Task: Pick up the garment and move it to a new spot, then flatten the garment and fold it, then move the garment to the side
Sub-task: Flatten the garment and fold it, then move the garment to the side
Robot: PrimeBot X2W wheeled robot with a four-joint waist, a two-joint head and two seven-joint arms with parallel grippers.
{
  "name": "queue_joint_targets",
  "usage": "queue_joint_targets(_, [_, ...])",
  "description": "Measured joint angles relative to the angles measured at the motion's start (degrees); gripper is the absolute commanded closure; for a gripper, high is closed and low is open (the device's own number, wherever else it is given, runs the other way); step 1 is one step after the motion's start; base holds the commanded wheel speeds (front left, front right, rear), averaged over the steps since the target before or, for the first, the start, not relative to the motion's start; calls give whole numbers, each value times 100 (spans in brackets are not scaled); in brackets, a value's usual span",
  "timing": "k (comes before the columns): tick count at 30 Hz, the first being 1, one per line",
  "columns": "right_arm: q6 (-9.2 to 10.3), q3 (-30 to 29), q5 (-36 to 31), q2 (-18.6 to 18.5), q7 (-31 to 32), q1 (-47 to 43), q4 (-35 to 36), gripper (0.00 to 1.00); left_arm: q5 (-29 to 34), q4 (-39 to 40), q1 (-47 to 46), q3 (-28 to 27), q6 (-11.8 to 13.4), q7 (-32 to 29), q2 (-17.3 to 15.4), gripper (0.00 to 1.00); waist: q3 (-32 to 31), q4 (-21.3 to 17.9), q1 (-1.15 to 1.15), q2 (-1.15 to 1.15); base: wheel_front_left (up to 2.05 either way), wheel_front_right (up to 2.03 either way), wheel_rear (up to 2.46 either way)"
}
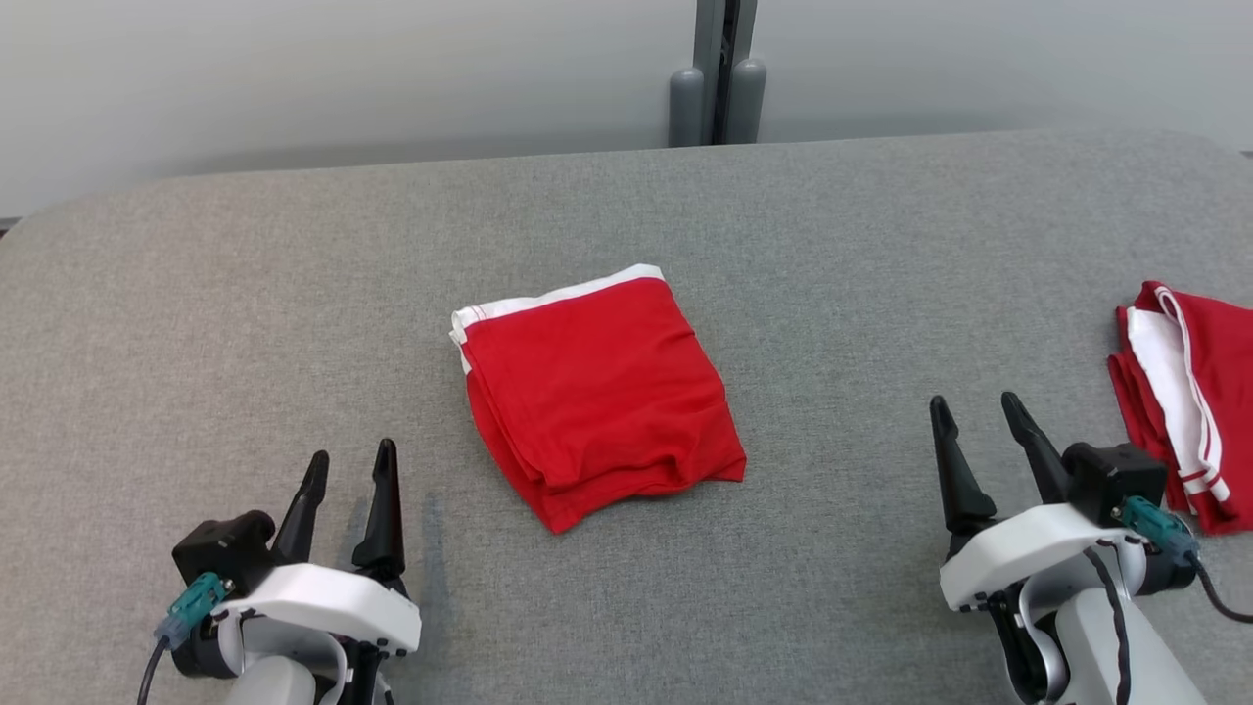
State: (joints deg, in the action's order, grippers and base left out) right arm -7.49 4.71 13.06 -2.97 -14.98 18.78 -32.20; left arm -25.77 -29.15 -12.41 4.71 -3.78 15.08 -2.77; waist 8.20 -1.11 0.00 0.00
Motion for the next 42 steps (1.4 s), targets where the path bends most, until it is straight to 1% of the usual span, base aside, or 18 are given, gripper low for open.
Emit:
queue_joint_targets(10, [0,8,-108,16,0,-413,167,0,547,64,418,-208,164,0,1,0,-379,-45,0,0,0,0,0])
queue_joint_targets(16, [0,44,-172,19,0,-643,236,0,1239,223,697,-296,393,0,-3,0,-624,-41,0,0,0,0,0])
queue_joint_targets(18, [0,74,-127,18,0,-703,242,0,1249,336,786,-330,488,0,-1,0,-676,-41,0,0,0,0,0])
queue_joint_targets(22, [0,99,-124,19,0,-762,257,0,1469,425,898,-338,537,0,-1,0,-696,-34,0,0,0,0,0])
queue_joint_targets(24, [0,107,-110,18,0,-765,257,0,1460,452,903,-345,537,0,-1,0,-687,-25,0,0,0,0,0])
queue_joint_targets(30, [0,153,-91,18,0,-720,254,0,1472,471,895,-266,561,0,-2,0,-515,31,0,0,0,0,0])
queue_joint_targets(34, [0,229,-107,15,0,-442,185,0,1477,590,688,-107,592,0,-2,0,-275,154,0,0,0,0,0])
queue_joint_targets(36, [0,326,-109,13,0,-232,76,0,1517,624,595,-3,638,0,1,0,-136,252,0,0,0,0,0])
queue_joint_targets(37, [0,463,-108,13,0,7,-71,0,1573,635,522,104,676,0,1,0,1,373,0,0,0,0,0])
queue_joint_targets(42, [0,820,5,22,0,662,-603,0,1680,703,359,304,771,0,-4,0,299,738,0,0,0,0,0])
